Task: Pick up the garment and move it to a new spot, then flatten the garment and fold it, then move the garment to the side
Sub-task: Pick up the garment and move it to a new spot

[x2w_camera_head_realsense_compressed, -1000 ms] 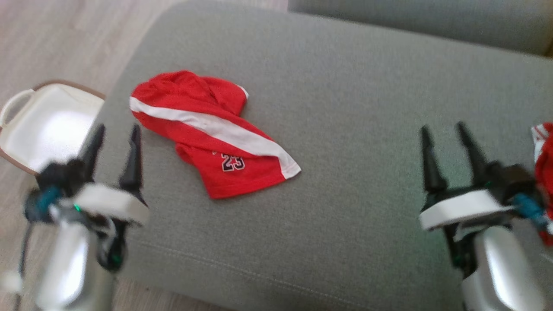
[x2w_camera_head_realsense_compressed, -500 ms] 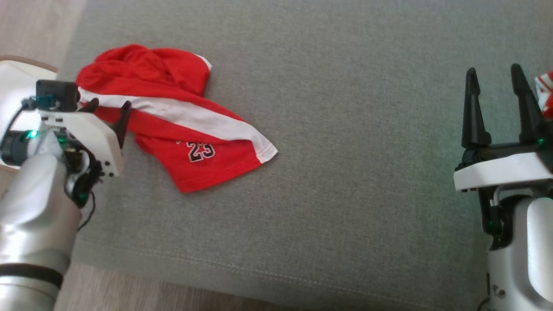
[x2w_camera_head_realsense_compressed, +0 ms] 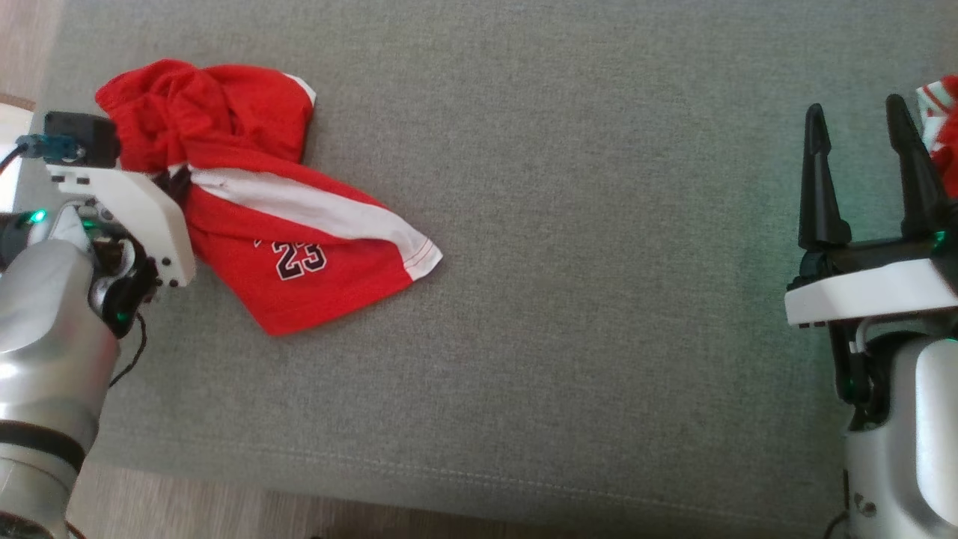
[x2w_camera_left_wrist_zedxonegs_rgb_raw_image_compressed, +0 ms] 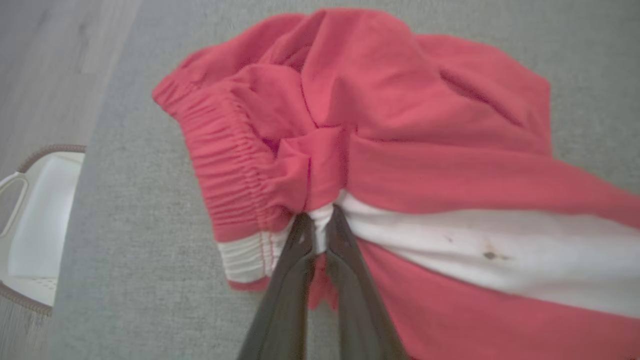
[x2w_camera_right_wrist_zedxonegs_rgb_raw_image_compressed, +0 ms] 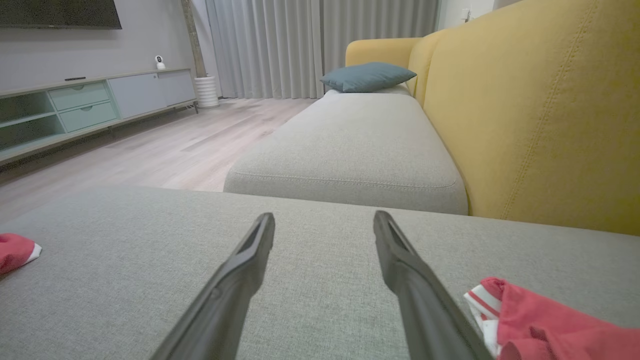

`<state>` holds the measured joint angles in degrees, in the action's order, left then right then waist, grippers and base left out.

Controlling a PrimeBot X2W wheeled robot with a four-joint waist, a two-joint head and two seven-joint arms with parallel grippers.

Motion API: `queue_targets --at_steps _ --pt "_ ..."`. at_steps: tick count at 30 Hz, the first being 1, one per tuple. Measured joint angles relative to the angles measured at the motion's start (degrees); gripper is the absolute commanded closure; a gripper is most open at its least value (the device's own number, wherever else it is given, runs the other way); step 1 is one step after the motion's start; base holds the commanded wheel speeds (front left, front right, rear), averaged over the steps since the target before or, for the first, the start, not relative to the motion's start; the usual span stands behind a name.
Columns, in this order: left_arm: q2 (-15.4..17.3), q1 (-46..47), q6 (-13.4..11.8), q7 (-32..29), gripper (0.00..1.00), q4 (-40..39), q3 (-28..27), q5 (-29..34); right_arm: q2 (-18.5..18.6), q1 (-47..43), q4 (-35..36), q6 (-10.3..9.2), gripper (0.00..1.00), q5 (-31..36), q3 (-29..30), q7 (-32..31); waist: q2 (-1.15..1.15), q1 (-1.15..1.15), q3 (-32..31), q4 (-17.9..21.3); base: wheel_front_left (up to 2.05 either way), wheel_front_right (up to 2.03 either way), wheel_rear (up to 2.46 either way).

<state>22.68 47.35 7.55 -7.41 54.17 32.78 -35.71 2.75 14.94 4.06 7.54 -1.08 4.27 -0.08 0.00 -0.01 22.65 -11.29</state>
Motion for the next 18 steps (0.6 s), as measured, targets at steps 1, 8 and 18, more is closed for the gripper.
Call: queue_targets --at_steps 1,8,18 --pt "0.1 0.2 0.0 1.0 1.0 0.1 0.3 -0.2 0.0 0.0 -0.1 0.0 0.0 0.0 0.0 0.0 0.0 0.0 -0.2 0.1 0.0 0.0 0.0" --pt "0.7 0.3 0.0 9.3 1.0 1.3 1.7 -0.9 0.0 -0.2 -2.4 0.0 0.0 -1.6 -0.3 1.3 0.0 0.01 -3.0 0.6 0.0 0.0 0.0" --pt "0.9 1.4 -0.8 18.4 1.0 -2.3 1.7 -1.4 0.0 -1.1 -7.6 0.0 0.0 -5.5 -1.3 4.8 0.0 0.01 -10.0 2.4 0.0 0.0 0.0"
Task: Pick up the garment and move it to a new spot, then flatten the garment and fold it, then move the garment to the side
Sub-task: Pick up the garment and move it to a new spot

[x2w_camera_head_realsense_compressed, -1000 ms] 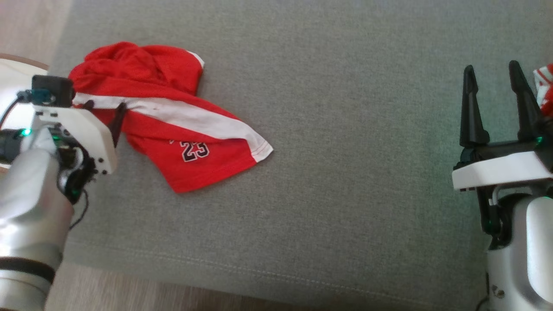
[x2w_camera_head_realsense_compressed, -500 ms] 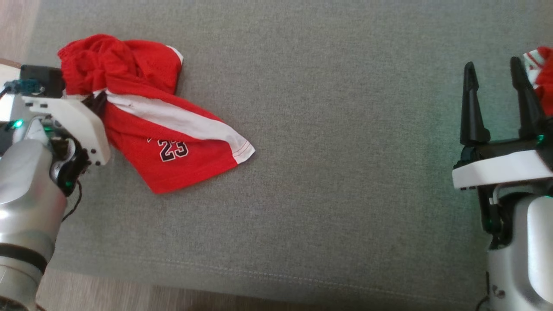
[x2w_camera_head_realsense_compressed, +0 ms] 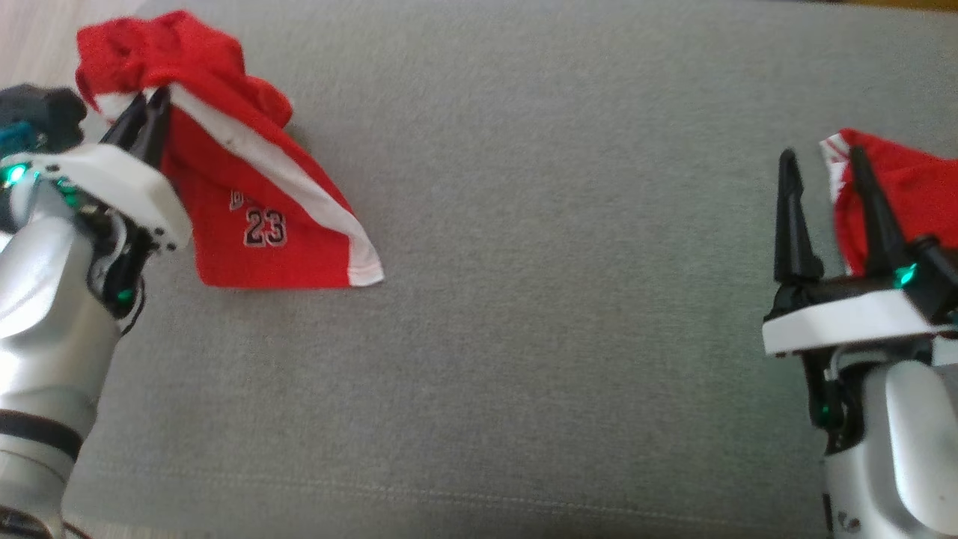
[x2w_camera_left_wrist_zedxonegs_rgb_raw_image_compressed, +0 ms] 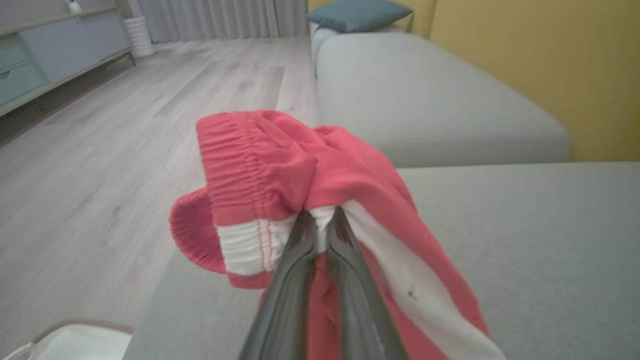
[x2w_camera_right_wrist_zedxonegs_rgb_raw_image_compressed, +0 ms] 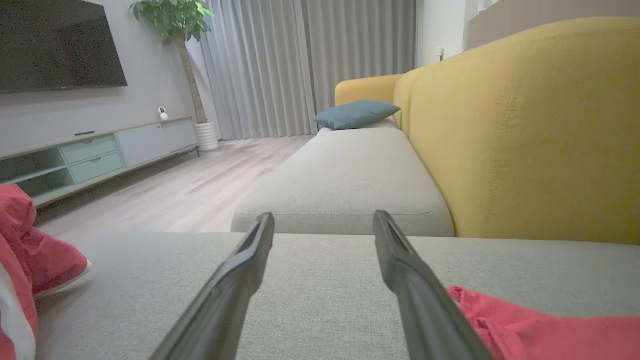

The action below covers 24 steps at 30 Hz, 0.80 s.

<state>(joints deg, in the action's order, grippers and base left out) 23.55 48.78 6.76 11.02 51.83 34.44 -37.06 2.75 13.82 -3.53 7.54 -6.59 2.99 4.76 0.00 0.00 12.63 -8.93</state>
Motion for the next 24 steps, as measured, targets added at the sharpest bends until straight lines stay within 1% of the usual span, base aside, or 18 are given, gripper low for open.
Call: queue_targets --at_steps 3,6,8,13,17,18,19,22,24 --pt "-0.4 -0.1 -0.4 0.2 1.0 -3.6 0.1 0.0 0.0 -0.8 -1.8 0.0 0.0 -1.1 -0.5 1.1 0.0 0.0 -1.8 1.1 0.0 0.0 0.0" --pt "-1.1 -0.5 -1.4 0.1 1.0 -8.2 0.4 0.0 0.0 -0.9 -3.4 0.0 0.0 -2.5 -1.0 2.1 0.0 0.0 -3.4 2.7 0.0 0.0 0.0" --pt "-1.9 -0.7 -2.6 -0.8 1.0 -11.7 0.5 -0.4 0.0 -0.9 -4.4 0.0 0.0 -3.2 -1.9 2.7 0.0 0.0 -4.2 4.0 0.0 0.0 0.0" --pt "-4.9 -2.8 -6.7 -2.9 1.0 -21.6 1.4 -1.3 0.0 -1.2 -6.1 0.0 0.0 -4.8 -5.6 4.0 0.0 0.0 -6.1 7.3 0.0 0.0 0.0" --pt "-8.7 -4.4 -10.4 -3.4 1.0 -27.3 1.6 -2.8 0.0 -1.8 -7.4 0.0 0.0 -5.9 -8.5 4.9 0.0 0.0 -7.0 10.1 0.0 0.0 0.0" --pt "-9.9 -4.6 -11.5 -3.4 1.0 -28.5 1.4 -3.4 0.0 -1.8 -7.6 0.0 0.0 -6.0 -8.7 5.4 0.0 0.0 -7.2 10.7 0.0 0.0 0.0" --pt "-12.2 -5.1 -13.6 -3.0 1.0 -30.5 0.9 -4.1 0.0 -1.8 -7.7 0.0 0.0 -6.0 -8.5 5.9 0.0 0.0 -7.4 12.0 0.0 0.0 0.0" --pt "-15.1 -5.6 -16.2 -1.3 1.0 -32.6 0.0 -4.9 0.0 -1.8 -7.8 0.0 0.0 -6.0 -7.5 6.4 0.0 0.0 -7.5 13.6 0.0 0.0 0.0" --pt "-15.8 -6.5 -17.4 -0.2 1.0 -33.6 0.2 -4.6 0.0 -1.8 -7.8 0.0 0.0 -6.0 -5.9 6.4 0.0 0.0 -7.5 14.3 0.0 0.0 0.0"
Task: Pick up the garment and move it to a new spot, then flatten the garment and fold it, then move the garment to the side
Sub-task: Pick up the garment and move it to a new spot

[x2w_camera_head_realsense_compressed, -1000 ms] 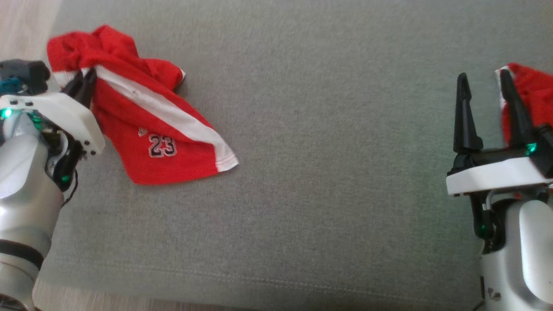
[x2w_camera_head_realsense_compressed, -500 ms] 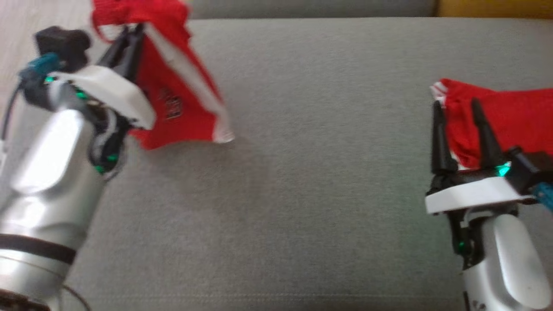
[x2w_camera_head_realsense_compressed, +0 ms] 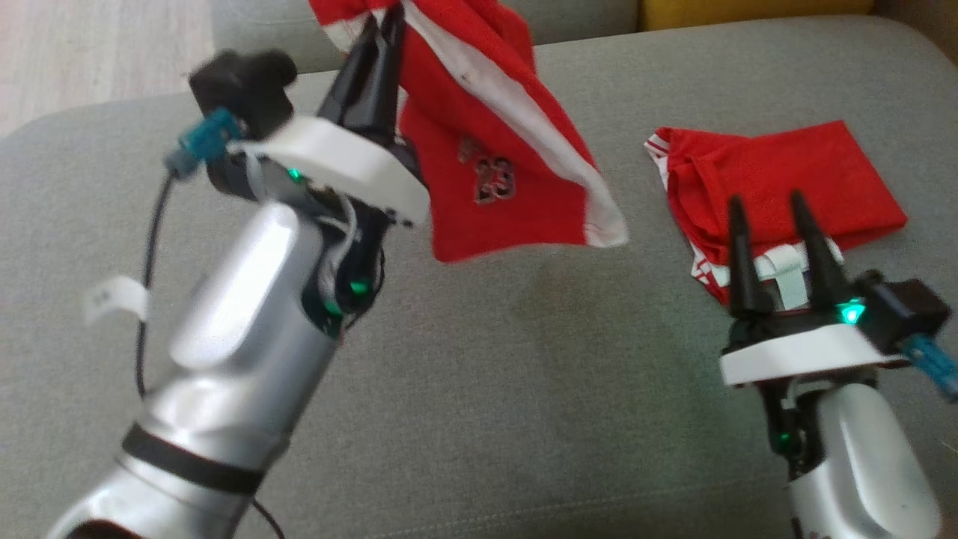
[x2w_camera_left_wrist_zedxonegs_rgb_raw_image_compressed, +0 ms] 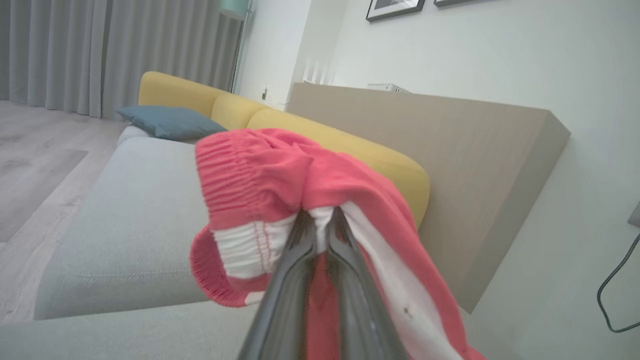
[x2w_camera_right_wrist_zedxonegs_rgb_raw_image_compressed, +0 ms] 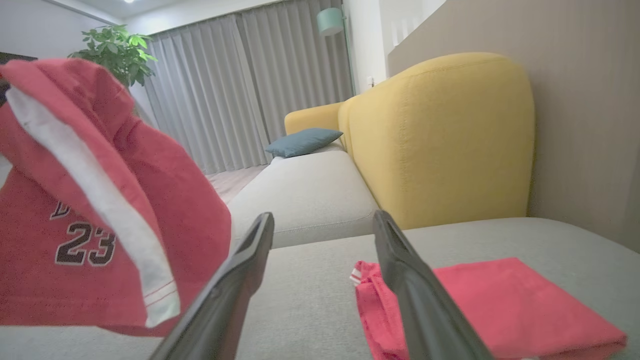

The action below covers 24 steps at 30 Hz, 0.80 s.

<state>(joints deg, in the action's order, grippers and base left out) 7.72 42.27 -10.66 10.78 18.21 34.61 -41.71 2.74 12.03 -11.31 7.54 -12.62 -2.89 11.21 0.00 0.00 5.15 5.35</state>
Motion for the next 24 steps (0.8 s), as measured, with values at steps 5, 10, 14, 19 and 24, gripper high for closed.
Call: queue_targets --at_steps 5,10,14,19,24 --pt "0.8 -6.4 -1.5 0.5 1.0 3.0 2.5 2.5 0.0 0.0 0.0 0.0 0.0 0.1 2.8 0.4 0.0 0.0 0.9 0.5 0.0 0.0 0.0" --pt "3.2 -12.8 -2.0 1.8 1.0 10.7 5.2 5.1 0.0 0.1 0.0 0.0 0.0 0.2 3.7 0.4 0.0 0.0 1.8 0.5 0.0 0.0 0.0" --pt "3.7 -13.1 -1.8 2.7 1.0 15.4 5.5 6.2 0.0 0.1 0.0 0.0 0.0 0.7 3.6 0.4 0.0 0.0 2.1 -0.3 0.0 0.0 0.0" --pt "2.9 -13.1 -0.6 3.0 0.78 18.6 5.8 6.9 0.0 0.1 -0.1 0.0 0.0 1.5 3.0 -0.1 0.0 0.0 2.3 -1.3 0.0 0.0 0.0" --pt "2.4 -12.9 -0.1 3.4 0.0 21.1 5.7 7.8 0.0 0.1 -0.5 0.0 0.0 1.6 1.8 -0.7 0.0 0.0 2.2 -2.4 0.0 0.0 0.0"
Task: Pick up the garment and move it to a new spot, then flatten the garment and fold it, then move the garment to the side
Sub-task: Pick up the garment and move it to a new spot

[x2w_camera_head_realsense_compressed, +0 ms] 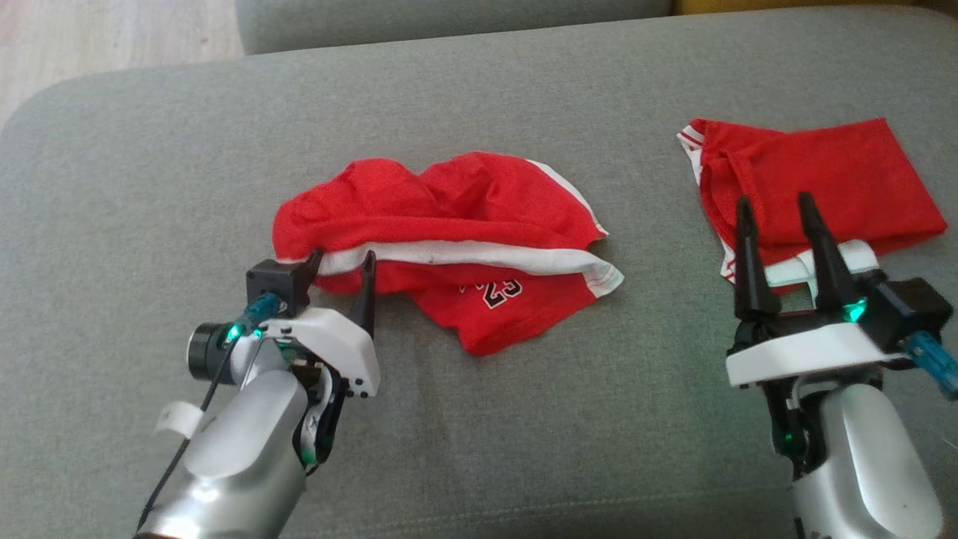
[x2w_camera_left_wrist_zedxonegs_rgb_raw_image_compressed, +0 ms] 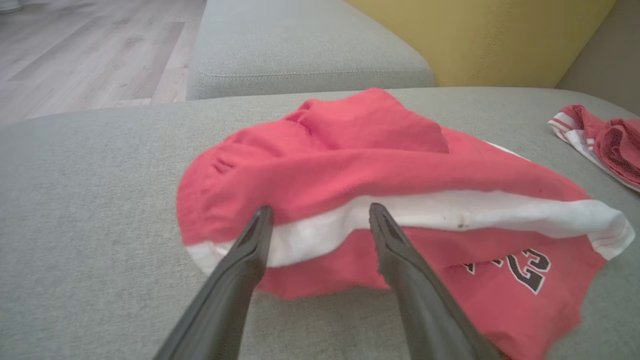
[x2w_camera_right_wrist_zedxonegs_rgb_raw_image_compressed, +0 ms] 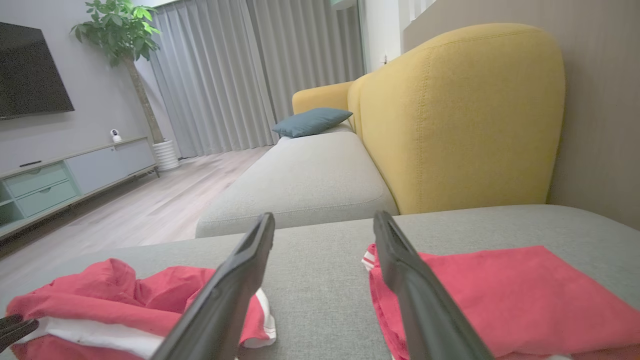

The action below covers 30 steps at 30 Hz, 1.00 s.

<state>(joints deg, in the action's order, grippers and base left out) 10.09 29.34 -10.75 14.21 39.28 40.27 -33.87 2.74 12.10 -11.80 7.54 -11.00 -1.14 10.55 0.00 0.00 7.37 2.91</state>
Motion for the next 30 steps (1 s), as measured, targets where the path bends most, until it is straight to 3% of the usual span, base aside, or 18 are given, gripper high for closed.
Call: queue_targets --at_steps 4,9,15,19,24,30 --pt "0.0 0.0 0.0 0.0 0.0 -1.3 -1.9 0.8 0.0 0.0 -0.5 0.0 0.0 0.0 -0.8 -0.1 0.0 0.0 -0.5 -0.8 0.0 0.0 0.0" --pt "0.9 -1.5 -0.4 0.0 0.0 -8.6 -6.9 3.4 0.0 -0.9 -1.5 0.0 0.0 -0.1 -2.3 0.0 0.0 0.0 -1.7 -1.7 0.0 0.0 0.0" --pt "3.5 -11.0 -1.4 0.1 0.0 -18.5 -14.1 6.6 0.0 -4.0 -3.1 0.0 0.0 -1.1 -5.0 0.1 0.0 0.0 -3.3 -2.5 0.0 0.0 0.0" --pt "3.5 -18.1 -1.3 0.1 0.0 -24.0 -19.7 7.2 0.0 -4.9 -4.0 0.0 0.0 -1.7 -6.1 0.6 0.0 0.0 -4.0 -3.0 0.0 0.0 0.0" --pt "2.3 -23.2 0.2 0.1 0.0 -27.2 -24.6 9.3 0.0 -5.7 -4.7 0.0 0.0 -1.7 -6.1 1.0 0.0 0.0 -4.7 -4.0 0.0 0.0 0.0" --pt "0.4 -23.9 3.0 0.1 0.0 -27.2 -26.2 12.1 0.0 -5.7 -6.0 0.0 0.0 0.5 -6.0 -0.3 0.0 0.0 -4.6 -5.1 0.0 0.0 0.0"
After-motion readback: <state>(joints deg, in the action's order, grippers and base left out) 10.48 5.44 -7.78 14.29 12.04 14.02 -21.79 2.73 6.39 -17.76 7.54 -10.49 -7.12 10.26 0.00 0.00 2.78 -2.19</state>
